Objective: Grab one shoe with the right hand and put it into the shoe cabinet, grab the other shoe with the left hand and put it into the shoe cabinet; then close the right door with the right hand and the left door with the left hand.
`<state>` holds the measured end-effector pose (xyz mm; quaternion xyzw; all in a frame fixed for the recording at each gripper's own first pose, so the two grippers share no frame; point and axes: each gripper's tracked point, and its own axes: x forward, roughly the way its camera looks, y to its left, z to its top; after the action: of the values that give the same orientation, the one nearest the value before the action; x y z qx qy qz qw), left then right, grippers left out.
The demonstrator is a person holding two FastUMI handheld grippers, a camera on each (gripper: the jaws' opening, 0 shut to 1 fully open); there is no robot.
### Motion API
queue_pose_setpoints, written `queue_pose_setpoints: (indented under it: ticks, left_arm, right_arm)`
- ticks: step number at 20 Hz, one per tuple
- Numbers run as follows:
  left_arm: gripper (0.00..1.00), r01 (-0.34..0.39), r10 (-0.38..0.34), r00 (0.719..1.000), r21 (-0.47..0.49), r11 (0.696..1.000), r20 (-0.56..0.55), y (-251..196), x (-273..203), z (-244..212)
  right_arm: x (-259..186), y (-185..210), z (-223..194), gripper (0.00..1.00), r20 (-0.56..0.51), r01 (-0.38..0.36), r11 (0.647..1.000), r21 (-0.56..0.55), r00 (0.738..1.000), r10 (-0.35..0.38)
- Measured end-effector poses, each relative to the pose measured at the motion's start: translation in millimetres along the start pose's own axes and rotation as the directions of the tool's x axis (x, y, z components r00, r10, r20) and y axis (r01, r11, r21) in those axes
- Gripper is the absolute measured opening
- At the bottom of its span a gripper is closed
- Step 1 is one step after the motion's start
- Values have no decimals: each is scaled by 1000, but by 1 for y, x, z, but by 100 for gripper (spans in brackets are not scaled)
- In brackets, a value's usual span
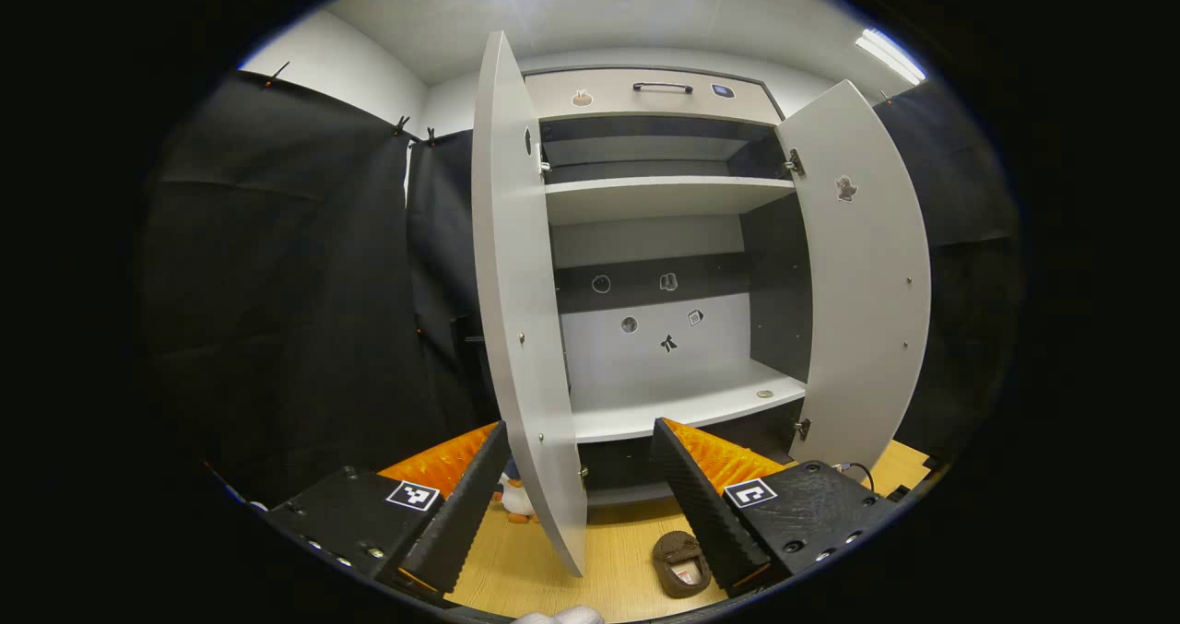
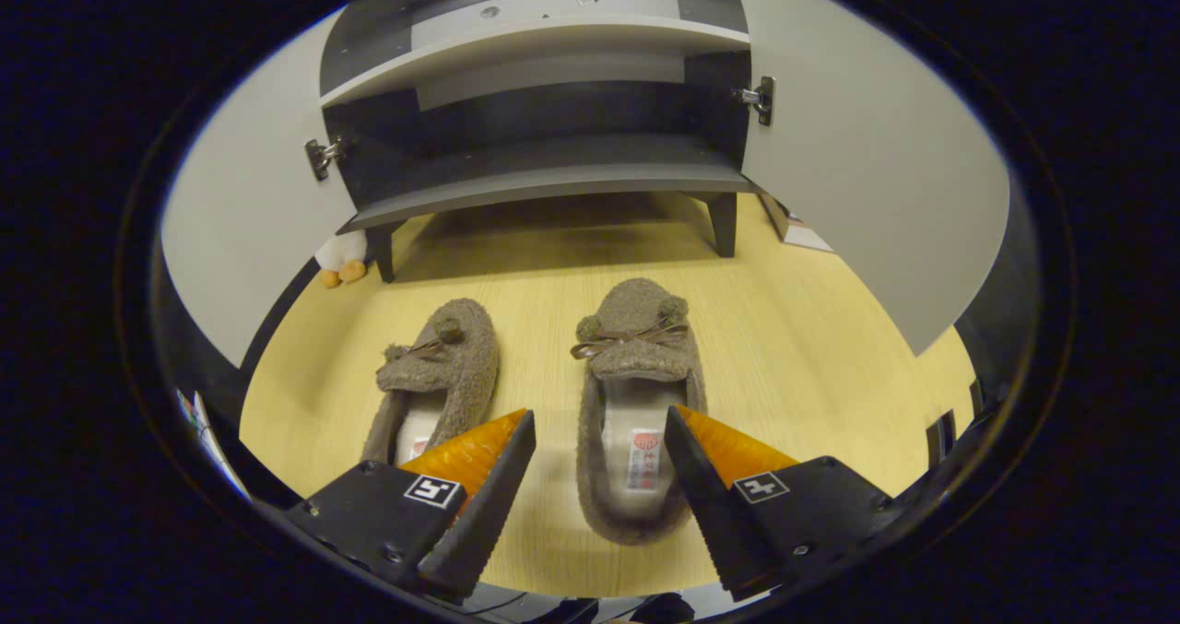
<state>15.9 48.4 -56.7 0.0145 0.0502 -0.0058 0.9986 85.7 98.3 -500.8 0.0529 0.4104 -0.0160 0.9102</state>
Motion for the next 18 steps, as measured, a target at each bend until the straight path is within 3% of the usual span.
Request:
queue_pose_setpoints:
  ticks: [7, 10, 12, 17, 18]
  left_arm:
    - [96, -2, 1, 1000, -7, 1000, -12, 5, 21, -6]
    - [96, -4, 4, 1000, -5, 1000, -29, 6, 28, -13]
    - [96, -10, 9, 999, -9, 1000, -35, 7, 33, -13]
    - [96, -15, 14, 1000, -11, 1000, -27, 7, 34, -12]
    - [96, -15, 14, 1000, -14, 1000, -27, 6, 35, -12]
  right_arm:
    - [56, 2, 16, 90, 15, 33, 999, 24, 999, -33]
    - [72, 10, 20, 87, 17, 14, 999, 36, 1000, -15]
    - [79, 4, 23, 78, 24, 32, 999, 22, 999, -33]
    - [80, 3, 26, 12, 13, 7, 999, 35, 1000, -7]
    - [79, 4, 25, 10, 6, -2, 999, 34, 1000, 1]
